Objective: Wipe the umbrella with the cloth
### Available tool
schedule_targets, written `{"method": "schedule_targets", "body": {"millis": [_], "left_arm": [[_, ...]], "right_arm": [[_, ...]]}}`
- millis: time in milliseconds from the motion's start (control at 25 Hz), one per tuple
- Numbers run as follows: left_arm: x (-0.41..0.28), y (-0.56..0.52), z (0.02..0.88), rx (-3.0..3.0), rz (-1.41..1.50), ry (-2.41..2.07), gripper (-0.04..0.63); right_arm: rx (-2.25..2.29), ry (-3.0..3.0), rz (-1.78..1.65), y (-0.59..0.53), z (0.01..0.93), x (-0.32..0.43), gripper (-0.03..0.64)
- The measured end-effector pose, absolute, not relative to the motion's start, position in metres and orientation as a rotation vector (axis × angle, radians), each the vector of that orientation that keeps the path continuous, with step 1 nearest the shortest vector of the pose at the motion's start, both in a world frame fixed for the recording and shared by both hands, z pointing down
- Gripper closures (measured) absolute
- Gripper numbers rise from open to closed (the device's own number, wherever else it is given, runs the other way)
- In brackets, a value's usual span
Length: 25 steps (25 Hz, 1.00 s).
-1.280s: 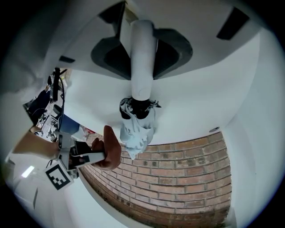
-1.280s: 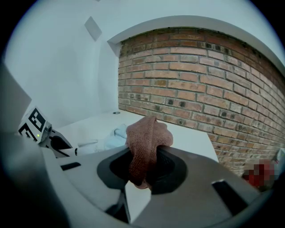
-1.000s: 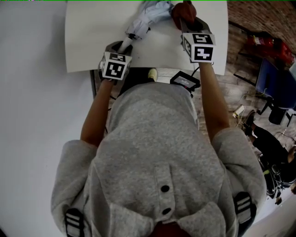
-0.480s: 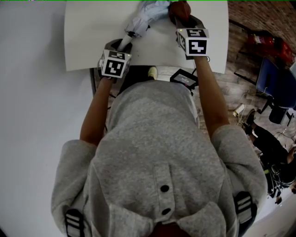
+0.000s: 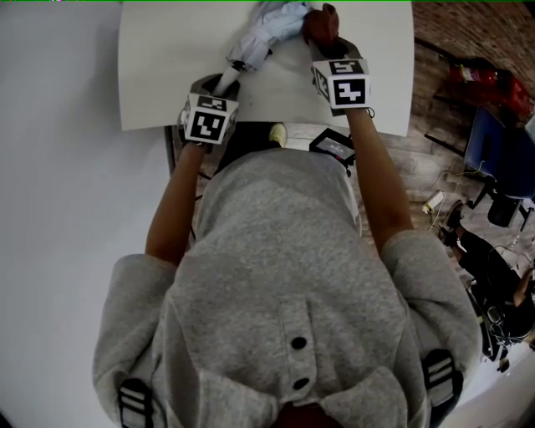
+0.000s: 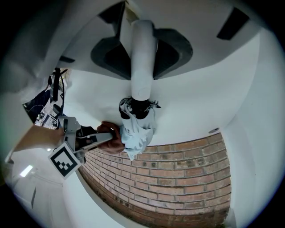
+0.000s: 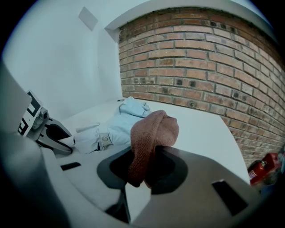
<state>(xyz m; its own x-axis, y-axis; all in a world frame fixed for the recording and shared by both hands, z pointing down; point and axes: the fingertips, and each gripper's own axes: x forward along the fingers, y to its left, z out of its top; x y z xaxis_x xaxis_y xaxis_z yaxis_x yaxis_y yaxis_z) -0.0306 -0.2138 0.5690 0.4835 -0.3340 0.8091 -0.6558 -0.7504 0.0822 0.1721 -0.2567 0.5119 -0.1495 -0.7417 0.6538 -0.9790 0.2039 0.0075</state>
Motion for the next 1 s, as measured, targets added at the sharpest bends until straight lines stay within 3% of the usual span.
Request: {"method": "schedule_targets", "body": {"millis": [1000], "left_arm": [[-0.032,-0.214,0.574,2.347,1.164,-0.819,0.442]], "right_arm": [[1.474,-2.039,0.658,-0.244,0.531,0.113,0.535]]}}
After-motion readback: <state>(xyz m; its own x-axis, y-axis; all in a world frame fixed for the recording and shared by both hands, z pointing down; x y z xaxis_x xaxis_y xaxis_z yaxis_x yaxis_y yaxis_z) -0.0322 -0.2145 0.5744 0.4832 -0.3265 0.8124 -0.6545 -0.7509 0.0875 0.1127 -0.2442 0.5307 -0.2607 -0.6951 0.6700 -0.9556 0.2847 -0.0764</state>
